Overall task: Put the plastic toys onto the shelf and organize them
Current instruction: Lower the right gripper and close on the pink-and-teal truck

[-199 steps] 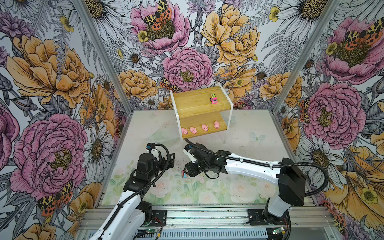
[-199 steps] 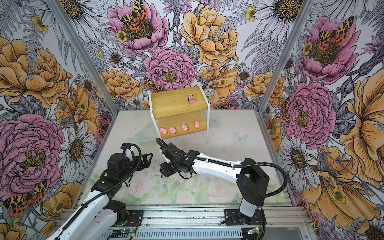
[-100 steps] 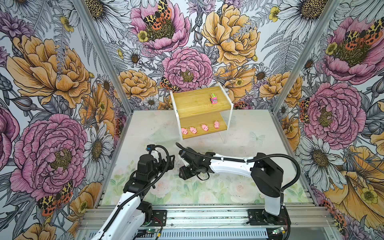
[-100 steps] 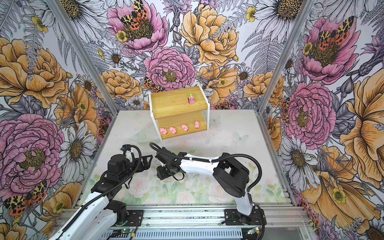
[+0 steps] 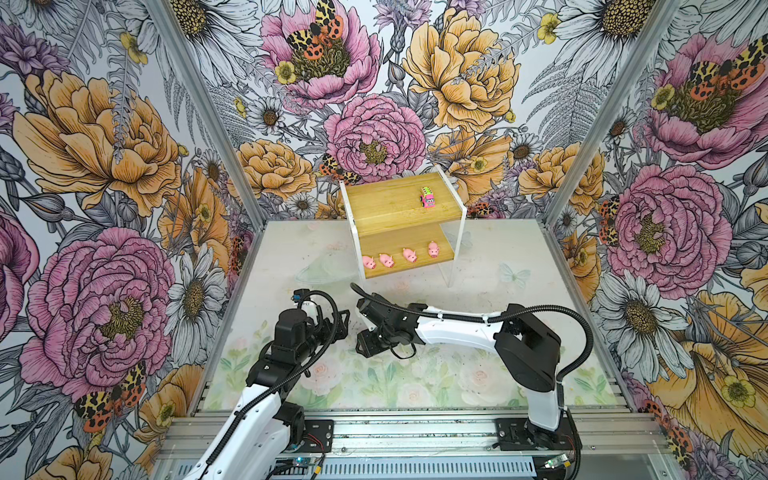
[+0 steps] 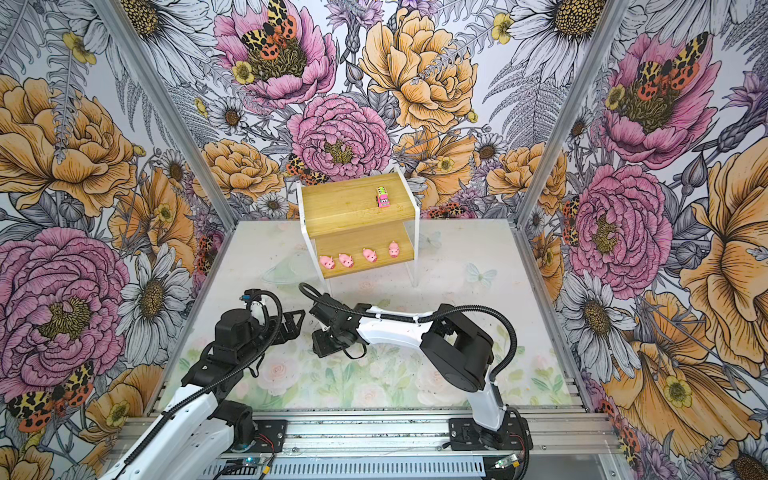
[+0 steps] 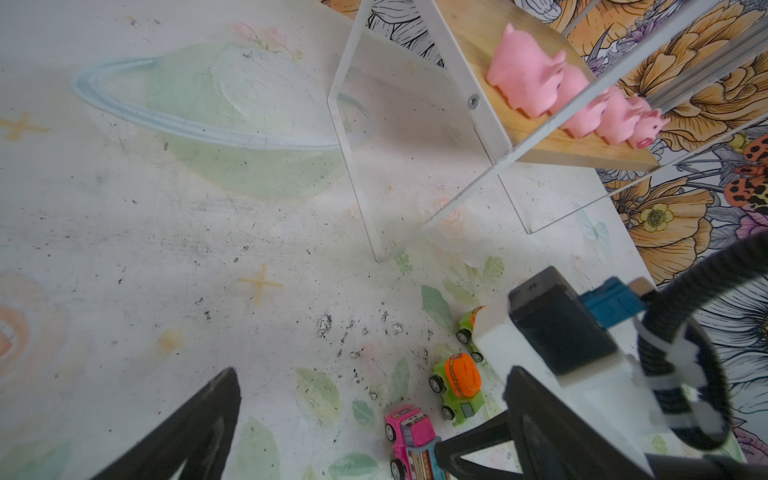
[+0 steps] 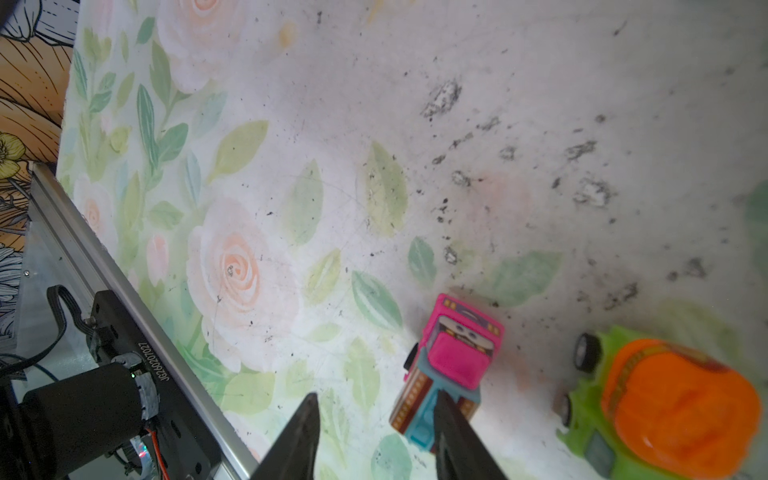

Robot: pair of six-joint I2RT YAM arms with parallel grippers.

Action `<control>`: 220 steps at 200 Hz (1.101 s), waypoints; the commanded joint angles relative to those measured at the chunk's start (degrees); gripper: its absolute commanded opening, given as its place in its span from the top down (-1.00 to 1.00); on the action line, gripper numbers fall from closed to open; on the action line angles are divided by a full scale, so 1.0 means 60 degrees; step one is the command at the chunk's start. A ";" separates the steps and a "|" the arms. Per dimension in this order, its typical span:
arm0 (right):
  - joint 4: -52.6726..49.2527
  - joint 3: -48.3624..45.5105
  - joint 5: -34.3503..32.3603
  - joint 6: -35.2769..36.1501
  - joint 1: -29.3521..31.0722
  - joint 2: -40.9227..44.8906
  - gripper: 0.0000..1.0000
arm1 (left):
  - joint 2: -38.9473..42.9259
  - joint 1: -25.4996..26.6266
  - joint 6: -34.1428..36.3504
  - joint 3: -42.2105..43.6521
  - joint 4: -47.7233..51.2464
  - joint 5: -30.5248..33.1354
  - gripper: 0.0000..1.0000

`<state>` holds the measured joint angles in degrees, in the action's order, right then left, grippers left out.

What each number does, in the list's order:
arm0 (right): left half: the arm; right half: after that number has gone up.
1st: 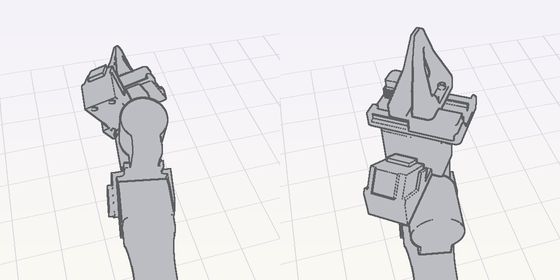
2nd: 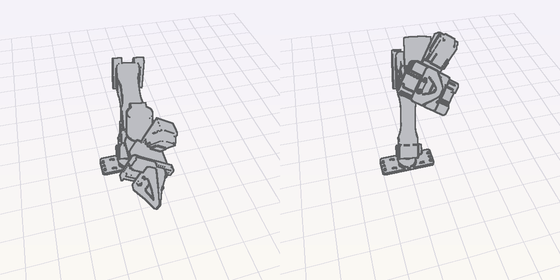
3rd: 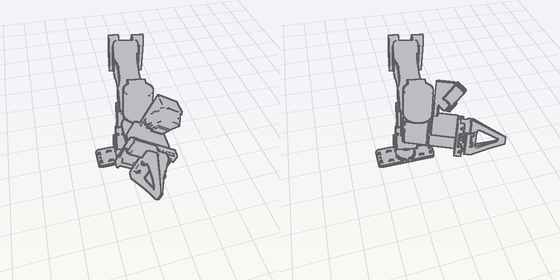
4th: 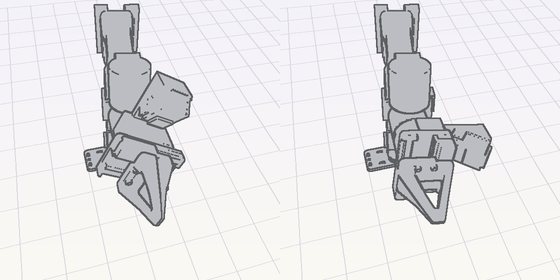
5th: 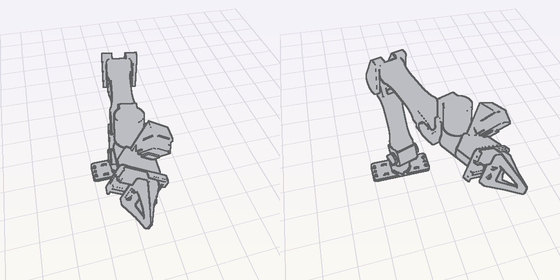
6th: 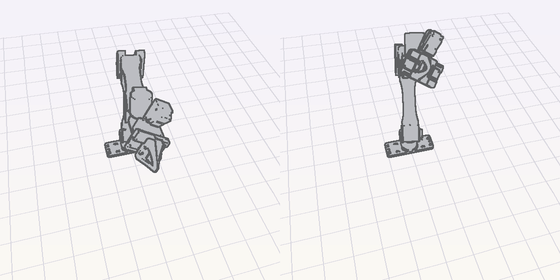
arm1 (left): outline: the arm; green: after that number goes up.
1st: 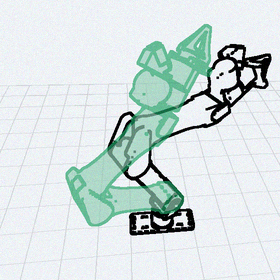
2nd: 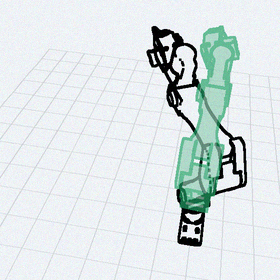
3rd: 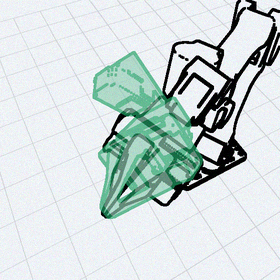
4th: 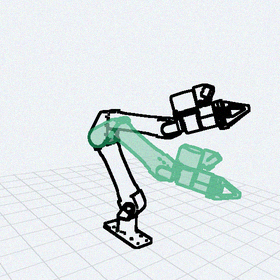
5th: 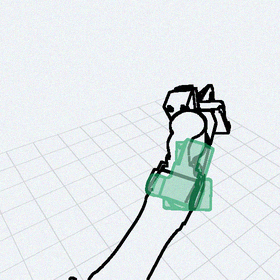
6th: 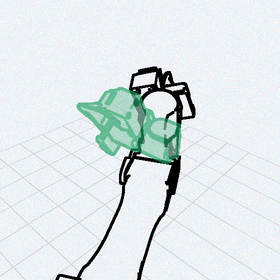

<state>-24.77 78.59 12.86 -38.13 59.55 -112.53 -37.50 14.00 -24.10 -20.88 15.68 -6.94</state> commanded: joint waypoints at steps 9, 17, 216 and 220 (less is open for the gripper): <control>-0.0031 -0.0276 -0.0225 0.0064 -0.0059 0.0612 -0.01 | -0.0076 -0.0111 -0.0067 0.0130 -0.0064 0.0012 -0.98; -0.0035 -0.0283 -0.0211 0.0091 -0.0066 0.0670 -0.01 | -0.0135 -0.0107 -0.0045 0.0105 -0.0094 -0.0001 -0.98; -0.0132 0.0125 -0.0115 -0.0070 -0.0256 -0.0473 -0.02 | -0.0202 -0.0239 -0.0023 0.0156 -0.0131 0.0014 -0.97; -0.0120 0.0140 -0.0101 -0.0052 -0.0266 -0.0511 -0.02 | -0.0204 -0.0239 -0.0027 0.0135 -0.0124 0.0014 -0.98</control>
<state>-24.99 77.43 12.32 -38.13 58.41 -113.60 -38.74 13.21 -24.10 -20.88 15.64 -6.94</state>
